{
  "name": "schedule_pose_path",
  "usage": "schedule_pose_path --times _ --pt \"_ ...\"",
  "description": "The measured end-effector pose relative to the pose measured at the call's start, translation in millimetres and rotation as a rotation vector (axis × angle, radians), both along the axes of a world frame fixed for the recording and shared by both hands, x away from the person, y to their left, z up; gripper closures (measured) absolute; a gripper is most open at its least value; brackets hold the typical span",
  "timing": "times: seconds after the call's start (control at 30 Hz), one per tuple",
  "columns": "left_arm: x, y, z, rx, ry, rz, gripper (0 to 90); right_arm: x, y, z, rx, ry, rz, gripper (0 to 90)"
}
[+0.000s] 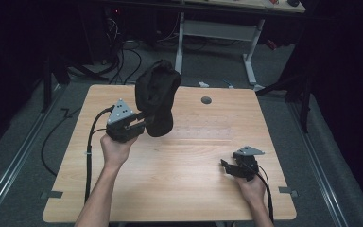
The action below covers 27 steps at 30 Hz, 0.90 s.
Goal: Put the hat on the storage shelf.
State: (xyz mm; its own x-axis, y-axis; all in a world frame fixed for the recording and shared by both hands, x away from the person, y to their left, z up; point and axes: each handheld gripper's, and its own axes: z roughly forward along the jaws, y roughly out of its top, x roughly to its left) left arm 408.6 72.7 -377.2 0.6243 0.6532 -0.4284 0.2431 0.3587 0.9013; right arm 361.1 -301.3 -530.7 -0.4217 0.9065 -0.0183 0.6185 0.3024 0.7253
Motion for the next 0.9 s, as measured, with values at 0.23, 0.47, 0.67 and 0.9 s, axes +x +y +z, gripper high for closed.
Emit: schedule_pose_path --times 0.23,0.47,0.67,0.9 --pt "10.5 -1.5 -7.8 0.027 0.003 0.027 71.9 -0.1 0.1 0.0 0.0 0.0 -0.001 36.8" --pt "16.2 -7.0 -13.3 0.045 0.001 0.048 71.9 -0.5 0.3 0.0 -0.001 0.001 -0.002 36.5" --pt "19.9 -13.5 -18.7 0.057 0.009 0.058 71.8 -0.5 0.4 0.1 -0.001 0.001 -0.003 36.4" --pt "22.1 -19.1 -21.9 0.057 0.005 0.072 71.7 -0.8 0.6 0.2 0.001 0.003 -0.004 36.3"
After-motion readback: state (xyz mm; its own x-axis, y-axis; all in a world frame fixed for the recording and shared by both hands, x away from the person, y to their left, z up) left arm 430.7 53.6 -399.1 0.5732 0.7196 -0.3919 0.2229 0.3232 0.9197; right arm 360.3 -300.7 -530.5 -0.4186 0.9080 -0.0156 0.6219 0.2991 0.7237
